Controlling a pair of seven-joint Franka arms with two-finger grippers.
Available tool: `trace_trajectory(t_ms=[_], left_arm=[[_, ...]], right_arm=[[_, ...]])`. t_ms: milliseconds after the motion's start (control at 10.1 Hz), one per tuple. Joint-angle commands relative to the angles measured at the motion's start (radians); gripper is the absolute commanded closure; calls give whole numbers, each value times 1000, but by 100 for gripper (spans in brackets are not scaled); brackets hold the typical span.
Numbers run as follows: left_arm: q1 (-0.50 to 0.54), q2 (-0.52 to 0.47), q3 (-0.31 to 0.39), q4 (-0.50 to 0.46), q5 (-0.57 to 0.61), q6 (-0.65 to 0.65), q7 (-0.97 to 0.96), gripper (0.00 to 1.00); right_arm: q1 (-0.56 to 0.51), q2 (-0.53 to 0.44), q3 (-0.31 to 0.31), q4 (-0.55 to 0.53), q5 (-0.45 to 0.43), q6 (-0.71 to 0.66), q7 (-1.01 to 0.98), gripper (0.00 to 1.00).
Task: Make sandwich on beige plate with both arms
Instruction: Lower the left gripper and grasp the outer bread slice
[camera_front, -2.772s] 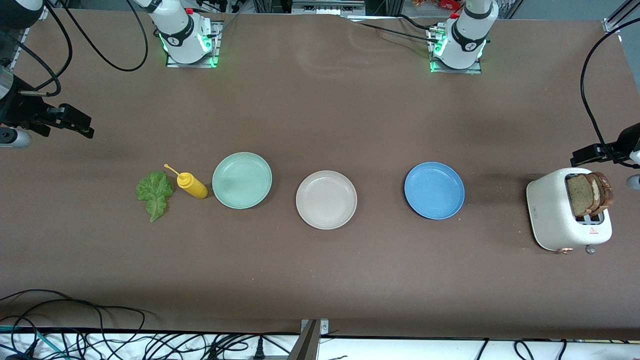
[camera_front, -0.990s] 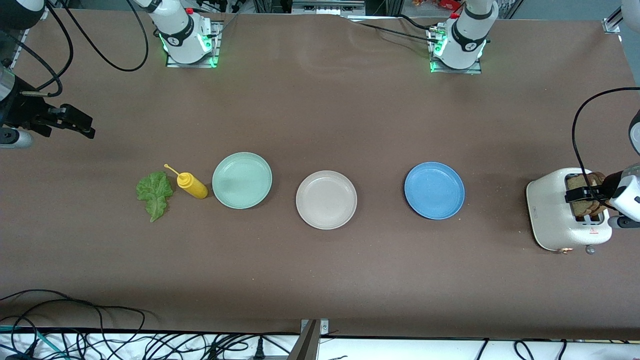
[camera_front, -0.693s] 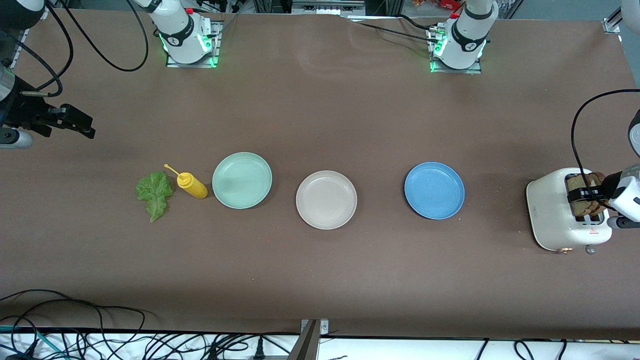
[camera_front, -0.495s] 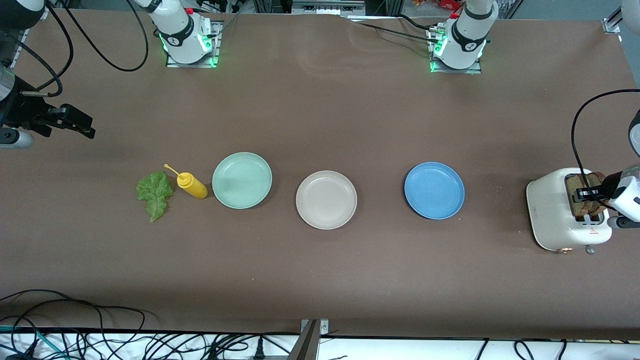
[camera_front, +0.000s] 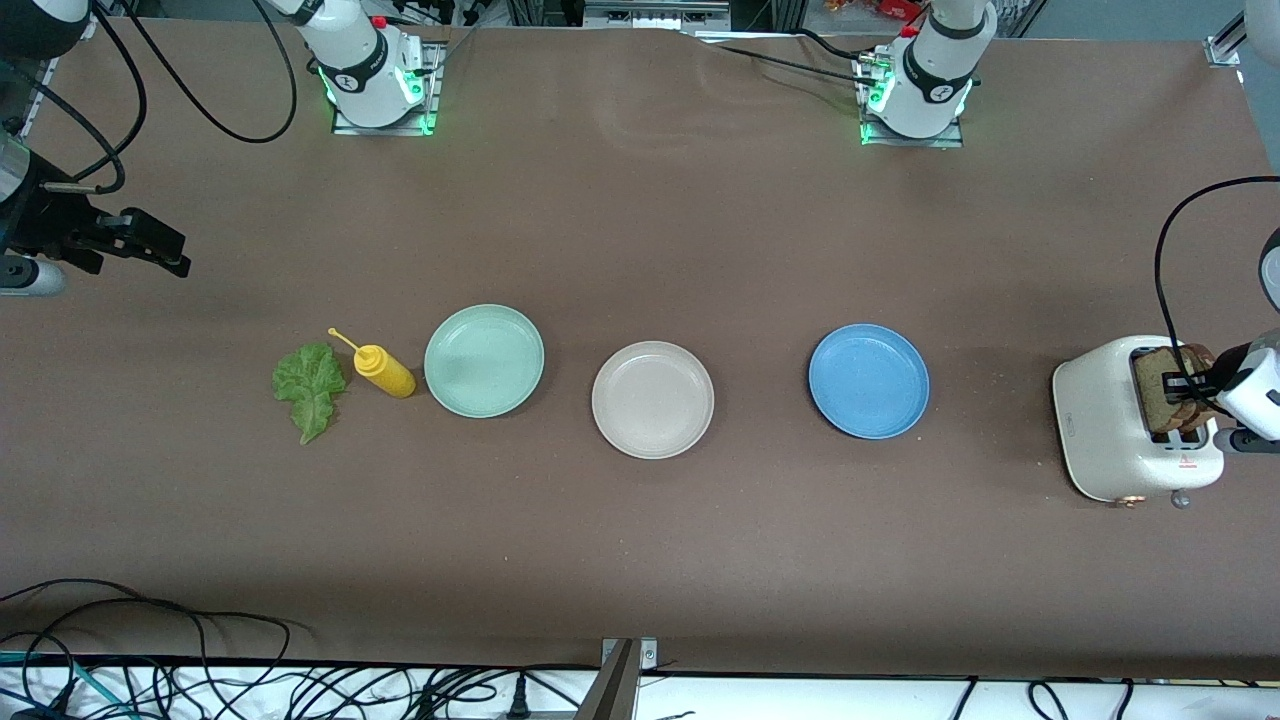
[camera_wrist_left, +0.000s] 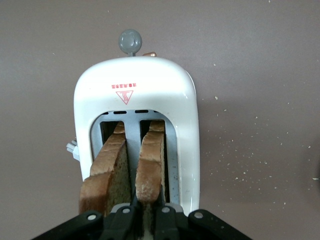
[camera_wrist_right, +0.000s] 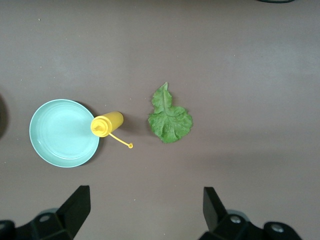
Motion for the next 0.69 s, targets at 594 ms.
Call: trace_trajectory(t_ms=[594], left_arm=[[-15, -22, -35, 217, 20, -154, 125, 100]], right_arm=[[3, 3, -2, 11, 13, -8, 7, 0]])
